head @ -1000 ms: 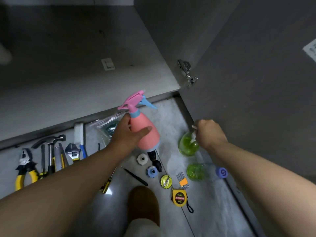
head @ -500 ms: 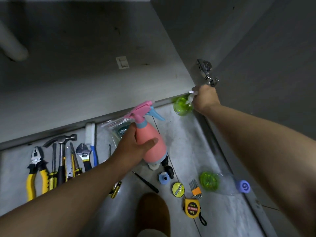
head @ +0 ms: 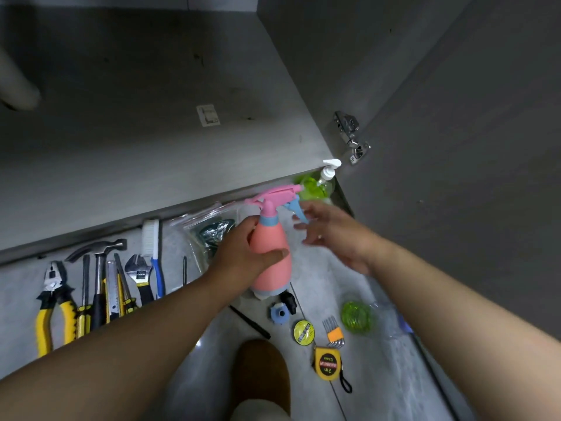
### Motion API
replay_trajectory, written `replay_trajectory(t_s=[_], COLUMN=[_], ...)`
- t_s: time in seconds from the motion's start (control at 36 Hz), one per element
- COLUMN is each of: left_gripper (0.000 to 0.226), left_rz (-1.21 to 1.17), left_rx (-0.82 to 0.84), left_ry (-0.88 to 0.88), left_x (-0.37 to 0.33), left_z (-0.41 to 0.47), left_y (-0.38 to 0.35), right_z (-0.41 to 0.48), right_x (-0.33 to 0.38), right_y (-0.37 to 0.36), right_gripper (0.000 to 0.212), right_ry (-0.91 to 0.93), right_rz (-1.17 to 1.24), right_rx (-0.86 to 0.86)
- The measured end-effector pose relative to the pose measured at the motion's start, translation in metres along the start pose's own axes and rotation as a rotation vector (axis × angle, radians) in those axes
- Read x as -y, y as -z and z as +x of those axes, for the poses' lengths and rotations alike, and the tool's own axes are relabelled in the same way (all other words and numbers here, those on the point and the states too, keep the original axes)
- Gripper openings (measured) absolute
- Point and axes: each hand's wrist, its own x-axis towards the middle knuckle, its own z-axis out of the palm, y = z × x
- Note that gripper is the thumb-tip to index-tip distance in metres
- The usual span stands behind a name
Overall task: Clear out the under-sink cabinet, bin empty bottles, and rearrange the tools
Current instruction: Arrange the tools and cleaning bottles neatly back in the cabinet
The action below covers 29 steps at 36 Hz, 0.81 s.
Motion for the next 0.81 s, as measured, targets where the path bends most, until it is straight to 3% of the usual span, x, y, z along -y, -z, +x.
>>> replay_trajectory(t_s=[0.14, 0.31, 0.47, 0.61, 0.81], left_gripper=[0.066, 0.061, 0.066, 0.060, 0.023], left_rz=[-0.011, -0.010, 0.023, -0.008, 0.072], left_rx=[-0.002, 0.015, 0.016, 0.026, -0.022], left_ry=[0.024, -0.005, -0.019, -0.035, -0.024], left_x=[-0.007, -0.005, 0.004, 0.007, 0.014], left_z=[-0.005, -0.008, 0.001, 0.011, 0.015], left_y=[-0.007, -0.005, -0.012, -0.017, -0.002], right_z=[-0.034, -0.041, -0.026, 0.002, 0.047], right_x=[-0.029, -0.051, -0.060, -0.071, -0.088], right_y=[-0.023, -0.041, -0.044, -0.026, 0.014], right_gripper=[0.070, 0.080, 0.062, 0.070, 0.078], right_ry=[-0.047, 0.047, 0.069, 0.040, -0.071], right_rz=[-0.063, -0.241, -0.246, -0.279, -0.259], right_rx=[0.103, -0.063, -0.228, -0.374, -0.704])
